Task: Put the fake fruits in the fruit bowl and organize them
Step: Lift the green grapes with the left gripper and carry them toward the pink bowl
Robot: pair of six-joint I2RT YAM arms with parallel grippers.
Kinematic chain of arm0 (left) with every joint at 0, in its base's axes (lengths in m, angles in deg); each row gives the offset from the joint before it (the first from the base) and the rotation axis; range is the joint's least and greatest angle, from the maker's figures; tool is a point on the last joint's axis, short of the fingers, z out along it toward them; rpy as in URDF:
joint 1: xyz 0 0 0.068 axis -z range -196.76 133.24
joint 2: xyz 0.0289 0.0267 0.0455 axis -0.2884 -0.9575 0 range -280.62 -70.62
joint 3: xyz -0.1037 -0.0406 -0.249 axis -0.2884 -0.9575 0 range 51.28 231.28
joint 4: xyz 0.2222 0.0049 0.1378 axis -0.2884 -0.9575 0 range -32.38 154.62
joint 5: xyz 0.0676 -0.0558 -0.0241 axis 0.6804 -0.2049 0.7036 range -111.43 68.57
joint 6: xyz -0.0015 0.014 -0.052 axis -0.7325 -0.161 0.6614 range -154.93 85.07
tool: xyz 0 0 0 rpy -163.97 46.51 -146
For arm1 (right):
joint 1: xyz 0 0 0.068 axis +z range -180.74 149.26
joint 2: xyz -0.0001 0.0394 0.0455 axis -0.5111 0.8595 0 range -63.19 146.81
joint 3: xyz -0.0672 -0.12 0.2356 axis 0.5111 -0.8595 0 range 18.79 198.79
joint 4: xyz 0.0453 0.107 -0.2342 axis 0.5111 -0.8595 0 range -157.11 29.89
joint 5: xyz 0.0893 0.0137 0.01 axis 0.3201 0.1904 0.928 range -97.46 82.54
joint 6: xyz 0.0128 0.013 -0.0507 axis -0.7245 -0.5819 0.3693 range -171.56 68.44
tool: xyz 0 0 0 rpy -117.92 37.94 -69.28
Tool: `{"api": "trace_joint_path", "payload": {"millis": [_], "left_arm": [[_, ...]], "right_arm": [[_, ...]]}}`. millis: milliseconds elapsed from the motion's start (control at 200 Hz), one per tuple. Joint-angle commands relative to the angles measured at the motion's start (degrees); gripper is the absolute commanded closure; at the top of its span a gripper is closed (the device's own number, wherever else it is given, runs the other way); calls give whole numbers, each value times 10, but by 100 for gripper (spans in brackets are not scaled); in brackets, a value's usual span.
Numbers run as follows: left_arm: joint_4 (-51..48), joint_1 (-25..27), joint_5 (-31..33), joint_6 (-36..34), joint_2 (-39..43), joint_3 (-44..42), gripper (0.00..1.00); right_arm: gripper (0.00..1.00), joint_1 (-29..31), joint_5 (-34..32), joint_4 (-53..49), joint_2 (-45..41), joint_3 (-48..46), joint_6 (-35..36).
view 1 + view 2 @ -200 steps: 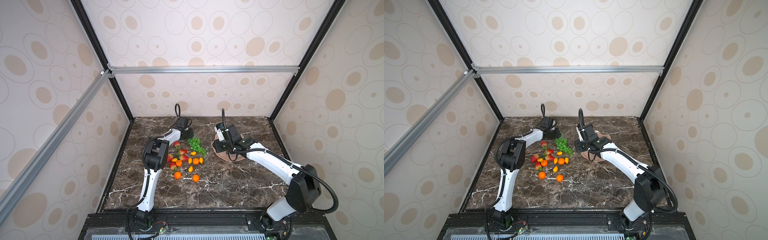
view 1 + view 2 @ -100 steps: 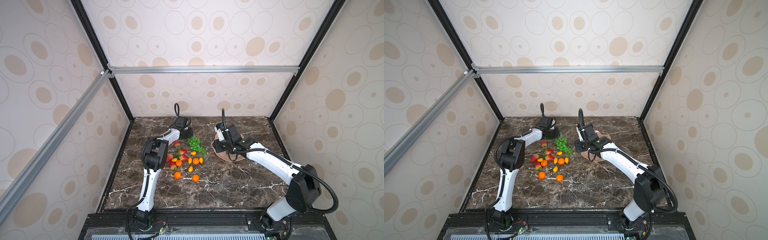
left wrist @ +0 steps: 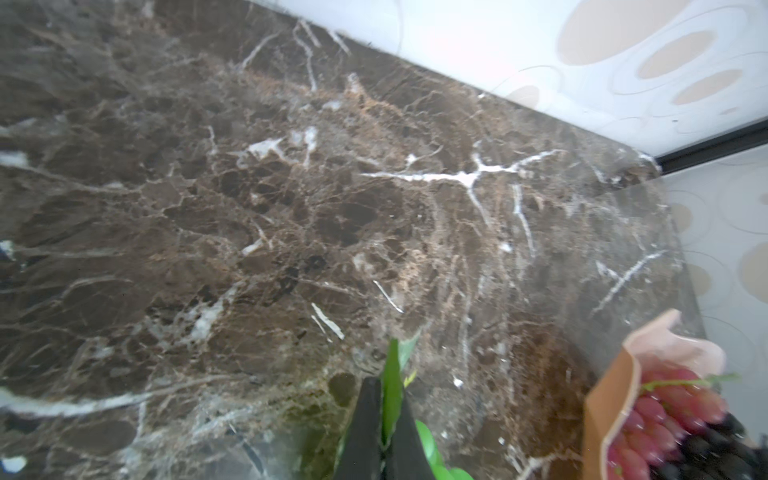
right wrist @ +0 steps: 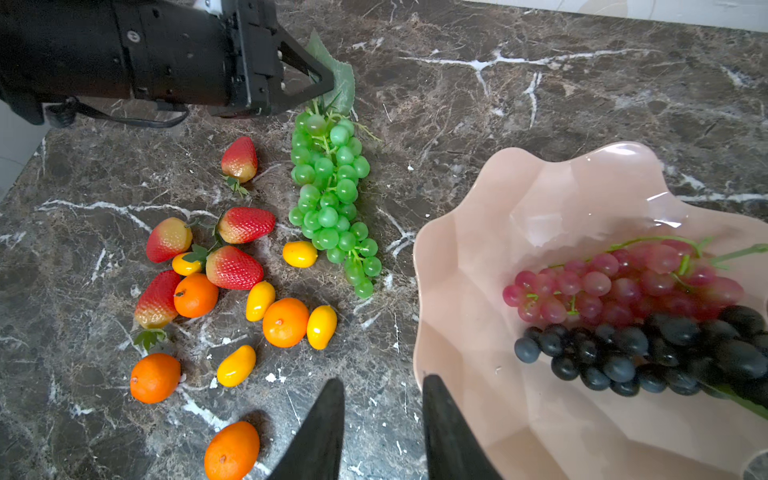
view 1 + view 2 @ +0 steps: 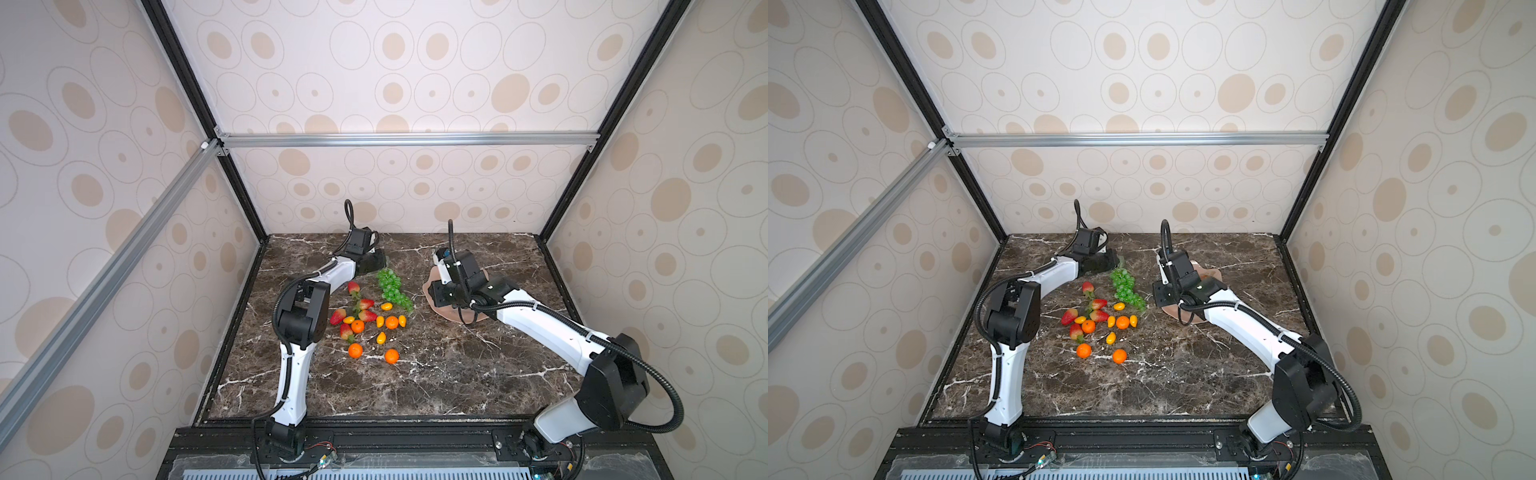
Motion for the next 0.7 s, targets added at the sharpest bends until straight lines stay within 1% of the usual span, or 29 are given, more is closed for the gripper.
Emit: {"api": "trace_joint_path", "payload": {"millis": [0,165,330,365,385,440,610,695], "left_arm": [[73,-4,-27,-11,51,-28,100],[137,-4,-54,-11,105,-85,100],[181,-3,-79,-16,143,-122,100],[186,-3,-79,-16,152,-129,100],[191,-3,-96,-16,156,-133,100],[202,-1,-103,-18,167,-144,100],[216,4,-111,-24,198,-160,100],[215,8,-111,-30,212,-159,100]], "right_arm": [[65,-2,-22,23,-26,-13,-13],[65,-4,-36,31,-39,-27,-22],[65,-11,-42,39,-54,-41,-36],[65,-13,-42,39,-56,-43,-39],[65,-14,-42,39,-58,-44,-39],[65,-17,-40,40,-63,-47,-42],[65,-25,-38,44,-79,-57,-53],[65,-35,-25,49,-89,-65,-65]]}}
